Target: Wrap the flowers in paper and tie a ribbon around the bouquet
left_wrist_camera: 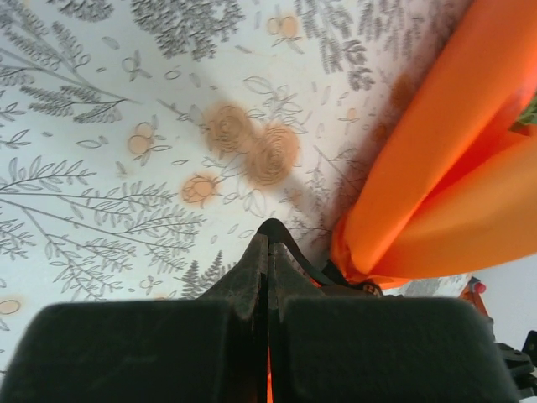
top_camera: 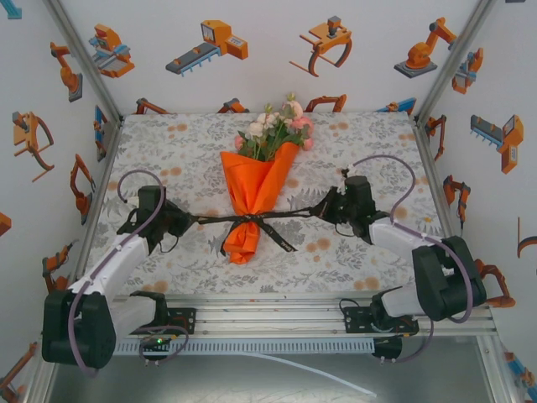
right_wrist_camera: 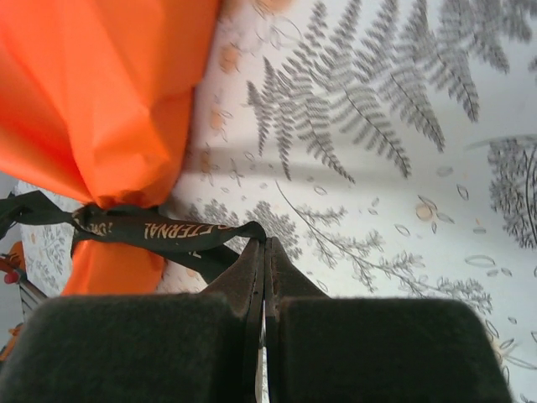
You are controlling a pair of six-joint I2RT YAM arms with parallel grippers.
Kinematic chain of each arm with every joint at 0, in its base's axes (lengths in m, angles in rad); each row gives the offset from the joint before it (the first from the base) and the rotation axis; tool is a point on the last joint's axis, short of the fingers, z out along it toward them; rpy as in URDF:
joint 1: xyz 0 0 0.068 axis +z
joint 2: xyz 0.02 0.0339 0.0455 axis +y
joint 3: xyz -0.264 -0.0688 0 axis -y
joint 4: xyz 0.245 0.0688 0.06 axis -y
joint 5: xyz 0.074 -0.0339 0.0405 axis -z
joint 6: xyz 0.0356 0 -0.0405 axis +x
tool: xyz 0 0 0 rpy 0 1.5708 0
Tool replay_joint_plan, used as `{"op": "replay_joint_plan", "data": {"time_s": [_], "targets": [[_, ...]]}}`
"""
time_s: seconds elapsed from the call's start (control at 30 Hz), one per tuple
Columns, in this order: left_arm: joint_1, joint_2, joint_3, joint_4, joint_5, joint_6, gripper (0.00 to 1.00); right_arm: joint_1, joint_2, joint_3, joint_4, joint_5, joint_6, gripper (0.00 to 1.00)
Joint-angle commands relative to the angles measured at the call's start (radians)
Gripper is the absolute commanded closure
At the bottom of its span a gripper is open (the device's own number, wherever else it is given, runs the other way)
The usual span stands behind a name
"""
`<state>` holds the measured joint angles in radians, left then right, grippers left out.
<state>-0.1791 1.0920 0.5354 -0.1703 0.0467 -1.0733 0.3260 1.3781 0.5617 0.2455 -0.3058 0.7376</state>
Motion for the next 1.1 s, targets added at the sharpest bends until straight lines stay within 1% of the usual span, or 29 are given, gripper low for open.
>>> {"op": "replay_joint_plan", "data": {"time_s": [0.0,0.23,0.33,0.43,0.57,0.67,0.73,0.8,0.83,0.87,0.93,1.03,1.07], "targets": [[0.028,0.02,-0.034,0.016,-0.005,0.039,1.0,-0.046,0.003,-0.044,0.06,0.004,0.051,1.0],[0.101,0.06,-0.078,0.053,0.015,0.065,1.0,-0.18,-0.057,-0.118,0.035,0.023,0.069,1.0],[0.138,0.091,-0.11,0.096,0.03,0.061,1.0,-0.198,-0.083,-0.137,0.012,0.047,0.057,1.0],[0.174,0.143,-0.146,0.156,0.078,0.041,1.0,-0.217,-0.089,-0.164,0.018,0.055,0.062,1.0],[0.199,0.195,-0.173,0.206,0.118,0.028,1.0,-0.245,-0.125,-0.204,0.033,0.081,0.085,1.0],[0.195,0.192,-0.191,0.271,0.159,0.045,1.0,-0.246,-0.157,-0.21,0.027,0.09,0.081,1.0],[0.177,0.177,-0.202,0.328,0.189,0.054,1.0,-0.239,-0.167,-0.206,0.049,0.047,0.073,1.0],[0.142,0.139,-0.201,0.352,0.195,0.077,0.98,-0.205,-0.195,-0.194,0.068,0.015,0.043,1.0],[0.12,0.108,-0.194,0.342,0.181,0.094,0.96,-0.171,-0.225,-0.18,0.054,0.03,0.015,1.0],[0.098,0.078,-0.188,0.33,0.167,0.111,0.93,-0.134,-0.248,-0.165,0.037,0.048,-0.02,0.97],[0.057,-0.006,-0.17,0.297,0.131,0.154,0.83,-0.067,-0.311,-0.124,-0.018,0.08,-0.094,0.8],[0.023,-0.124,-0.133,0.227,0.08,0.217,0.66,-0.044,-0.38,-0.079,-0.071,0.095,-0.13,0.61],[0.018,-0.158,-0.122,0.209,0.071,0.237,0.61,-0.044,-0.399,-0.066,-0.086,0.103,-0.143,0.57]]}}
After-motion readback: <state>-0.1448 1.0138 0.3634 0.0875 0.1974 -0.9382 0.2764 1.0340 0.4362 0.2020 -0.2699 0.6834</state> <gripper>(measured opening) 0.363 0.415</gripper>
